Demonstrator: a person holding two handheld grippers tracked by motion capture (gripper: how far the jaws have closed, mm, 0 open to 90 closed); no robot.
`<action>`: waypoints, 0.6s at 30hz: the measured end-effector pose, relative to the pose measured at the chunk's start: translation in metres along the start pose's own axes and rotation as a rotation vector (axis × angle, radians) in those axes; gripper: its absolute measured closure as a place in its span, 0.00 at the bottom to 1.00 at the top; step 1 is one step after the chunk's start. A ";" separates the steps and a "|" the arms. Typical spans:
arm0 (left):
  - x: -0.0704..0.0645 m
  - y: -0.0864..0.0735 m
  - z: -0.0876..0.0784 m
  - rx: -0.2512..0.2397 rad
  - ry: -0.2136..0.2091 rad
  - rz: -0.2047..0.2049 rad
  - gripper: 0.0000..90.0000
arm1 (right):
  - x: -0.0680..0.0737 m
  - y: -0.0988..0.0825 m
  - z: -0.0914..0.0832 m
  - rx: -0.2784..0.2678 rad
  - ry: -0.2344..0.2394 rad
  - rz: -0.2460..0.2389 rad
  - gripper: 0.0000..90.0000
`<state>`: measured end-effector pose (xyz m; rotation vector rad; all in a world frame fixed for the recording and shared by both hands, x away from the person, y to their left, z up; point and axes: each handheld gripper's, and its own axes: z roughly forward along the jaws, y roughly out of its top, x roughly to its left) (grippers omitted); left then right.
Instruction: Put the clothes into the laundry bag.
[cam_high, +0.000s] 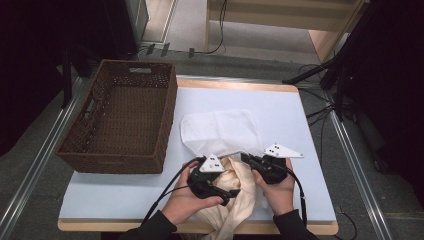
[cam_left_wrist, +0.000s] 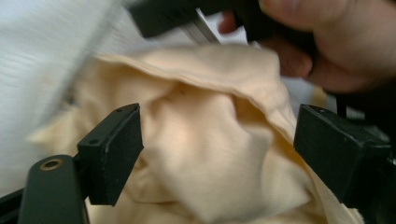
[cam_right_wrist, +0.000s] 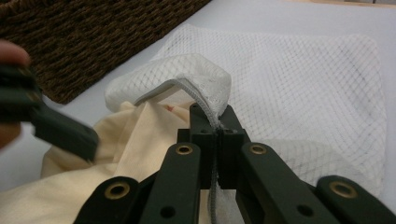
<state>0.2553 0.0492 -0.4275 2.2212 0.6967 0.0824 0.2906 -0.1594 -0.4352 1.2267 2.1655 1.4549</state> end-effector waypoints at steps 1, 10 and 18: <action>-0.001 -0.002 0.009 0.067 0.034 0.021 0.18 | 0.001 0.000 0.000 0.001 0.001 -0.002 0.98; 0.012 -0.005 0.017 0.082 0.008 -0.062 0.80 | 0.005 0.000 -0.003 -0.007 0.020 -0.013 0.98; 0.039 0.004 0.001 -0.084 0.116 -0.240 0.84 | 0.010 0.005 -0.007 -0.028 0.036 -0.011 0.98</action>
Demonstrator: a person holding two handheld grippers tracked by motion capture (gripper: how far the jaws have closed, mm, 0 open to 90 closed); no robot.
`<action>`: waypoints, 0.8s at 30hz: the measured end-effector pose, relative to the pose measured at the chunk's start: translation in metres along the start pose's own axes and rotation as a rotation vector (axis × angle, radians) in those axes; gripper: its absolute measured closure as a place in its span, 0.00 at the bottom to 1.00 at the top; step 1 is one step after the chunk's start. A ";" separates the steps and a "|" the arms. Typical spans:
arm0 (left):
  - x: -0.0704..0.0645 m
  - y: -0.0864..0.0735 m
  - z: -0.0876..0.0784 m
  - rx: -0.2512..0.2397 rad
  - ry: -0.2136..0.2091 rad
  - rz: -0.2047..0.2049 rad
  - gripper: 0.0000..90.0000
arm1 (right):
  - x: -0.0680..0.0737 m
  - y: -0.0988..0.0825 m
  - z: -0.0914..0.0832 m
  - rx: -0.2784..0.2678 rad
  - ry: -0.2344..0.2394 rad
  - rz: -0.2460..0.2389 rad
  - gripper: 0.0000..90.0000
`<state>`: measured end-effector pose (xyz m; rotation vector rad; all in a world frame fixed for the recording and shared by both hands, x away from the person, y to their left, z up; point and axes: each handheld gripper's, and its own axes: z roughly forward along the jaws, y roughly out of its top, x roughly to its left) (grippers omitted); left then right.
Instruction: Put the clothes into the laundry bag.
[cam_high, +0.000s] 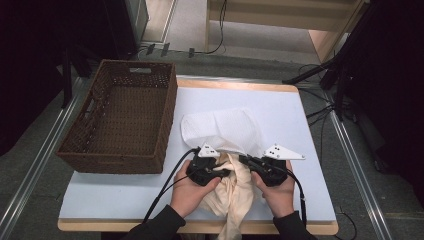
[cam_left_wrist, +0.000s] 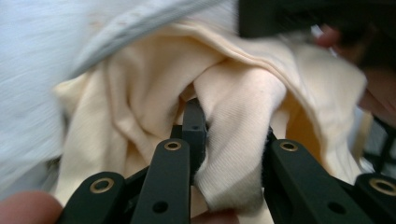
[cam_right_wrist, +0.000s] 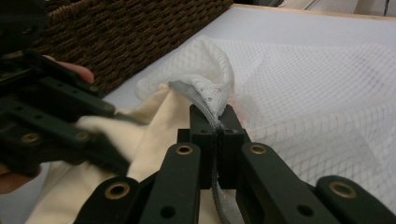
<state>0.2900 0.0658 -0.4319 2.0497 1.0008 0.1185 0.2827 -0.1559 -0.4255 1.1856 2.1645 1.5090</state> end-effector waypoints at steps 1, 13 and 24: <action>0.001 -0.002 0.004 0.000 0.034 0.005 0.84 | 0.000 0.000 0.000 0.000 0.002 -0.004 0.98; -0.005 -0.005 -0.016 -0.071 -0.015 0.054 0.47 | -0.004 -0.006 0.000 0.027 -0.004 -0.013 0.98; -0.038 -0.026 0.019 0.171 0.052 0.186 0.17 | -0.003 -0.006 0.003 0.029 -0.003 -0.010 0.98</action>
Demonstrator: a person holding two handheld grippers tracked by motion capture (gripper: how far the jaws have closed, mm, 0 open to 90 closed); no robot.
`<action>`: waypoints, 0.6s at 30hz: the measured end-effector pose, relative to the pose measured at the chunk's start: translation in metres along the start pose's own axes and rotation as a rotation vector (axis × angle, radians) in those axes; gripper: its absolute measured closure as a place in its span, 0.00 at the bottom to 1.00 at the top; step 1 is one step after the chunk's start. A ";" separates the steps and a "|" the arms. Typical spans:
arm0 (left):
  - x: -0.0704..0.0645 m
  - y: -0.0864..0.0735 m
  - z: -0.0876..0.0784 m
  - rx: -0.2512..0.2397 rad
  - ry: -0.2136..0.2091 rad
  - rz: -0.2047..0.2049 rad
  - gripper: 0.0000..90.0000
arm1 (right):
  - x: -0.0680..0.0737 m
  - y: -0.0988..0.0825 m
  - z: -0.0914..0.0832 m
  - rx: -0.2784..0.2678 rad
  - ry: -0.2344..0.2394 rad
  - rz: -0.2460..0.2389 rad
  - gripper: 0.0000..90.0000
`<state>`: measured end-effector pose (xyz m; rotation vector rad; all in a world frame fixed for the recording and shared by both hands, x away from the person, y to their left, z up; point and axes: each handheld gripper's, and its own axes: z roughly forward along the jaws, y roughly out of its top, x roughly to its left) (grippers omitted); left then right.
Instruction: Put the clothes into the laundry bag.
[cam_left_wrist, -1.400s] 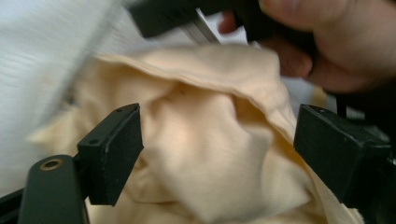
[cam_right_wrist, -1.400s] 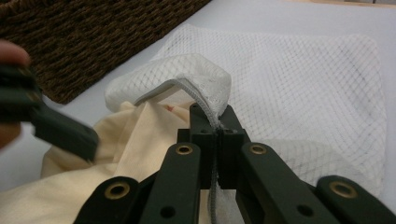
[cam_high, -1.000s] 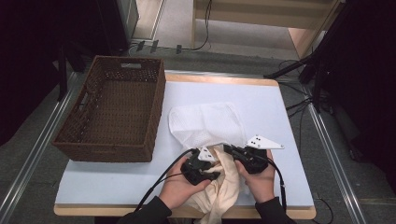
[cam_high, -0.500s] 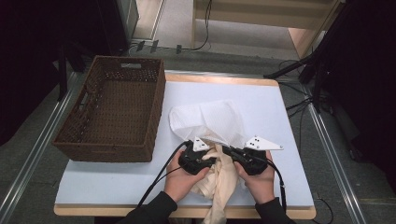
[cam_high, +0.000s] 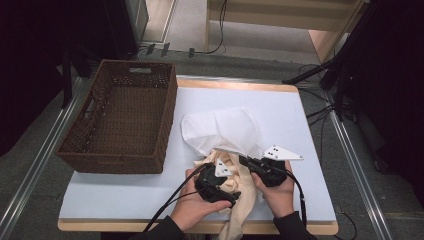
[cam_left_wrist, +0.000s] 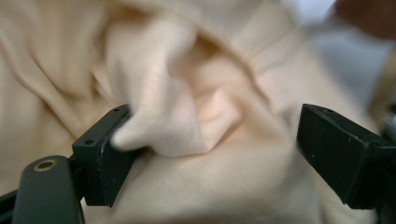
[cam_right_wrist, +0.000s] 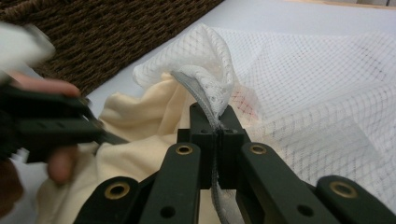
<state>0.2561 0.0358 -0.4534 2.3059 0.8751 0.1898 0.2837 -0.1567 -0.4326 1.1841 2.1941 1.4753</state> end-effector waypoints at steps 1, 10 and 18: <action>-0.002 0.000 0.000 -0.011 0.042 0.020 0.24 | 0.001 0.000 0.000 -0.001 0.001 -0.001 0.98; 0.027 0.016 -0.032 -0.227 -0.066 -0.183 0.77 | 0.005 0.005 -0.008 -0.039 0.005 -0.013 0.98; 0.040 0.011 0.008 -0.181 0.006 -0.193 0.72 | 0.010 0.005 -0.008 -0.019 0.031 -0.034 0.98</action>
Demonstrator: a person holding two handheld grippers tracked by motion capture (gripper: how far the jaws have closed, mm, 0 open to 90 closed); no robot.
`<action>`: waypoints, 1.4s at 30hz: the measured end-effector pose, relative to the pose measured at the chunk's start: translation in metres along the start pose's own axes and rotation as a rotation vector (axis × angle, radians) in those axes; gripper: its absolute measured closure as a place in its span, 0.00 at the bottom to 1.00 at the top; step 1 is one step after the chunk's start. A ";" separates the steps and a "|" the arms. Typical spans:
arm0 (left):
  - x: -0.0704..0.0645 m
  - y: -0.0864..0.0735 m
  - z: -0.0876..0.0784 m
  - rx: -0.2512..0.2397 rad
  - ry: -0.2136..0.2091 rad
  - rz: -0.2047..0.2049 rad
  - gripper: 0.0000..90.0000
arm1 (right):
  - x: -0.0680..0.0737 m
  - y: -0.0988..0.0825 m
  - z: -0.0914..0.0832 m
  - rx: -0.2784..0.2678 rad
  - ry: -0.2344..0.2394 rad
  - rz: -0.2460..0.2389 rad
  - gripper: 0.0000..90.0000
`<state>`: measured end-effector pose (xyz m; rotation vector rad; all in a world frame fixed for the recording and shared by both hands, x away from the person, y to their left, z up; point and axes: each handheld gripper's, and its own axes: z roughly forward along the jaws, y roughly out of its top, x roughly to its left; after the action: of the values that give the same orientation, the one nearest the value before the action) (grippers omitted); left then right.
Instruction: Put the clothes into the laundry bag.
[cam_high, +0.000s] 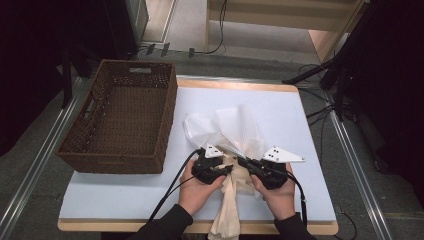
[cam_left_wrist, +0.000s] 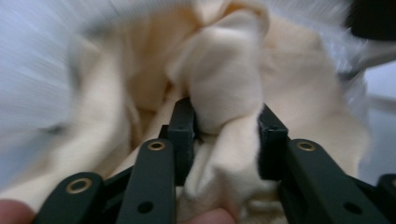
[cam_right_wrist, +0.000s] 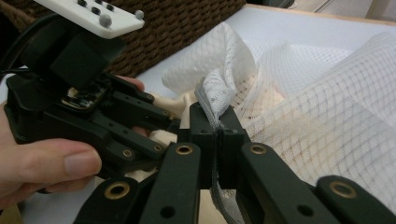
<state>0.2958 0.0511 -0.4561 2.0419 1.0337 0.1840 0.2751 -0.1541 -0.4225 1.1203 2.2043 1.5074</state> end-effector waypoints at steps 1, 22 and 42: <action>-0.002 0.001 -0.003 0.003 -0.006 0.016 0.70 | -0.001 -0.001 0.000 0.004 -0.004 0.002 0.98; -0.021 0.007 -0.041 -0.041 -0.016 0.062 0.81 | -0.008 -0.003 -0.003 -0.020 -0.029 0.028 0.98; 0.002 -0.004 -0.057 -0.107 0.090 0.122 0.24 | -0.010 -0.008 -0.002 -0.003 -0.032 0.019 0.98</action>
<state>0.2685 0.0887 -0.4222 2.0150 0.9337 0.3892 0.2775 -0.1642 -0.4309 1.1597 2.1760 1.4894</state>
